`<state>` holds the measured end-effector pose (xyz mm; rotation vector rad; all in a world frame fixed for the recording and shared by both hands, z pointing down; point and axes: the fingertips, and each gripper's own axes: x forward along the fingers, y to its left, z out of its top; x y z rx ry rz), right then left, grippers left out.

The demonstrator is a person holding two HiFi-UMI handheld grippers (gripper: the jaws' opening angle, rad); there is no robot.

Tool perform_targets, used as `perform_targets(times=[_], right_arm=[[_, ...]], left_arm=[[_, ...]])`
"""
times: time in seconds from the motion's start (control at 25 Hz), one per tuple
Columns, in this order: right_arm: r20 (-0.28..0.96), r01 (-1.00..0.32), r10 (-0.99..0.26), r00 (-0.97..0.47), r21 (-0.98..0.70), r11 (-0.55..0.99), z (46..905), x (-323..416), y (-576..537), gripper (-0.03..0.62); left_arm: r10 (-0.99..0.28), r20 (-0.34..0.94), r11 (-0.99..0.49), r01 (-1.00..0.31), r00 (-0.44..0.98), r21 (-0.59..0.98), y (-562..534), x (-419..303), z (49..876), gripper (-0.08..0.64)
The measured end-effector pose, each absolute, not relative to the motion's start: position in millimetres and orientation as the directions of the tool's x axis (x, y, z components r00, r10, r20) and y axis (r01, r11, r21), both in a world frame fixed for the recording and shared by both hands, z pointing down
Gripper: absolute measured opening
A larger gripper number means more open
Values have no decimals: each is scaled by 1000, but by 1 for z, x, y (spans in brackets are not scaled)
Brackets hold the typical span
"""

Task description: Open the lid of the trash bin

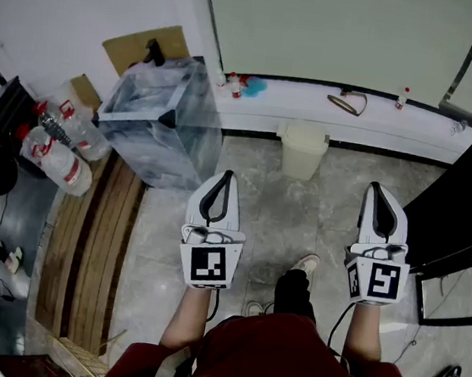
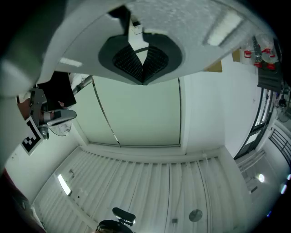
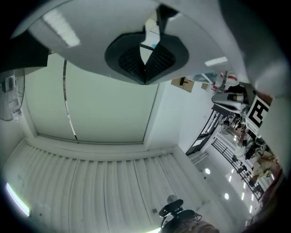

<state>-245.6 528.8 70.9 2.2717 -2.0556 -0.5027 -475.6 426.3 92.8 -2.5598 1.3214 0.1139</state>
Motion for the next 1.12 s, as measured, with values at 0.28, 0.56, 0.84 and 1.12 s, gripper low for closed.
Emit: perform_targets(times=[0.28,0.56,0.84,1.12], right_arm=[[-214,-964,-975,61,242,-113,67,-247,523,0],[-201,-970,-979,25,232,-72,83,-248,510,0],[-197,-973,-978,72,202,-112,99,-219,480,0],[-161,-981,-983,88,158,-114,118,-171,434,-2]], left_arm=[[-778,-200,-562,-802,595,-203,433,-470,84,5],[-800,-184,-544,-820,571,-180,419,-471,94,5],[-798,-156,-557,-811,582,-178,385,-444,108,5],[-792,-104,-581,-796,601,-171,330,-395,126,5]])
